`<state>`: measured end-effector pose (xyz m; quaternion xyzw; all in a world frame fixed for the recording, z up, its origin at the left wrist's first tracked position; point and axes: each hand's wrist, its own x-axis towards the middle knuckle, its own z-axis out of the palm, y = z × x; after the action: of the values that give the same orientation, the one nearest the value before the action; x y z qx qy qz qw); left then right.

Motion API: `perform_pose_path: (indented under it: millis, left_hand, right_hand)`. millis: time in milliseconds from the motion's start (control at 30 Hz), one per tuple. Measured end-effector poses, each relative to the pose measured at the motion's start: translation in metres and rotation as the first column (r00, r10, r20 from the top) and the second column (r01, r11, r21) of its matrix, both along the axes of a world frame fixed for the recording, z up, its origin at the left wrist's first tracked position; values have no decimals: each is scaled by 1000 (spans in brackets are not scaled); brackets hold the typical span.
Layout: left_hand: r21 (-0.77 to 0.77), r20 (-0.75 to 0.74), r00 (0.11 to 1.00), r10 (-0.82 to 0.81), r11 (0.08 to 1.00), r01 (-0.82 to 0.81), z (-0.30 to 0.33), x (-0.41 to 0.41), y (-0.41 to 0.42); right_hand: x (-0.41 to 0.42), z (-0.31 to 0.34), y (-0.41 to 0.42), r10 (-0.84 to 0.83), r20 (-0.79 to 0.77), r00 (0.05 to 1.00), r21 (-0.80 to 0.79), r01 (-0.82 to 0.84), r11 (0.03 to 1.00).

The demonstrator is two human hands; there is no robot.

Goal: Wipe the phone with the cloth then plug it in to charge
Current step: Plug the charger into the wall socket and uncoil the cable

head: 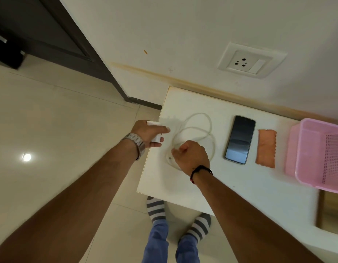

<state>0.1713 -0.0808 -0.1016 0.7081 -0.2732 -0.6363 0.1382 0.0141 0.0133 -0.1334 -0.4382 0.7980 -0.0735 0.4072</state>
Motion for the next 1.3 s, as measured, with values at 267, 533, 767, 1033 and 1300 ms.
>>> perform_pose_path:
  millis: [267, 533, 767, 1033, 1300]
  left_hand:
    - [6, 82, 970, -227, 974, 228, -10, -30, -6]
    - [42, 14, 978, -207, 978, 207, -10, -28, -8]
    - [-65, -39, 971, -235, 970, 233, -1, -28, -4]
    - [-475, 184, 843, -505, 706, 526, 39, -39, -4]
    - [-538, 117, 905, -409, 740, 404, 67, -39, -25]
  right_hand:
    - [2, -5, -6, -16, 14, 1000, 35, 16, 999]
    - [-9, -11, -6, -101, 216, 971, -21, 108, 994]
    - [-18, -2, -5, -194, 392, 899, -38, 226, 973]
    - [-21, 61, -24, -267, 187, 945, -603, 325, 728]
    - [-47, 93, -63, 227, 131, 965, -452, -146, 880]
